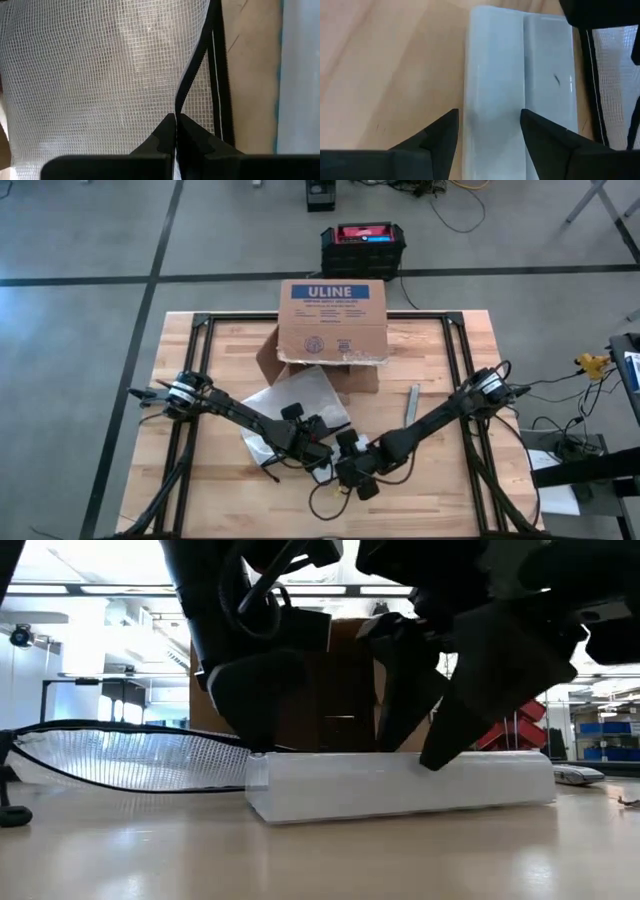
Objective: Unpack boxes
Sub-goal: Put the white medicine pill kit into the white zip bag
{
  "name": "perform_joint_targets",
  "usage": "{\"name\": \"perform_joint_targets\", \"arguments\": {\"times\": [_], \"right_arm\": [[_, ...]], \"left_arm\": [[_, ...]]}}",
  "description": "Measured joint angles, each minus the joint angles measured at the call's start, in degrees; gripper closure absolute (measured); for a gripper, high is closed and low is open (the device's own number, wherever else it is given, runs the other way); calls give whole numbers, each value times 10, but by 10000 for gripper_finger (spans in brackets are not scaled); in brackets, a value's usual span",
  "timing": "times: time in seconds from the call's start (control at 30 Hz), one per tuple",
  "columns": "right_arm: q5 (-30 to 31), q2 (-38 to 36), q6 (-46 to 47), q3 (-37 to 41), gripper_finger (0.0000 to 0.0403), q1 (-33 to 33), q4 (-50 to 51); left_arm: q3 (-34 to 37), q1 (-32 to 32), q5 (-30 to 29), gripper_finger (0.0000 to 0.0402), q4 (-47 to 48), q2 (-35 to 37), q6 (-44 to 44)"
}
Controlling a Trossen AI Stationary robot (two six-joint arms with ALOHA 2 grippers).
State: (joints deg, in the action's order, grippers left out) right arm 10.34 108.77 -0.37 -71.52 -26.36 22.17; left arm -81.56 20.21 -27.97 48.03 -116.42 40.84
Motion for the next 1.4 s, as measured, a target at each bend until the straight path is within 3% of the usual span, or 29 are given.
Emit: {"name": "perform_joint_targets", "arguments": {"times": [0.4,0.67,0.8,1.4], "right_arm": [[3,-6,1,15,226,11,-4],[-2,-17,2,15,218,8,1],[25,-19,-7,15,216,0,0],[25,-23,29,97,201,18,-103]], "left_arm": [[0,0,0,401,-17,0,12],[0,0,0,401,-17,0,13],[0,-1,0,401,-17,0,13],[0,0,-1,401,-52,1,17]]}}
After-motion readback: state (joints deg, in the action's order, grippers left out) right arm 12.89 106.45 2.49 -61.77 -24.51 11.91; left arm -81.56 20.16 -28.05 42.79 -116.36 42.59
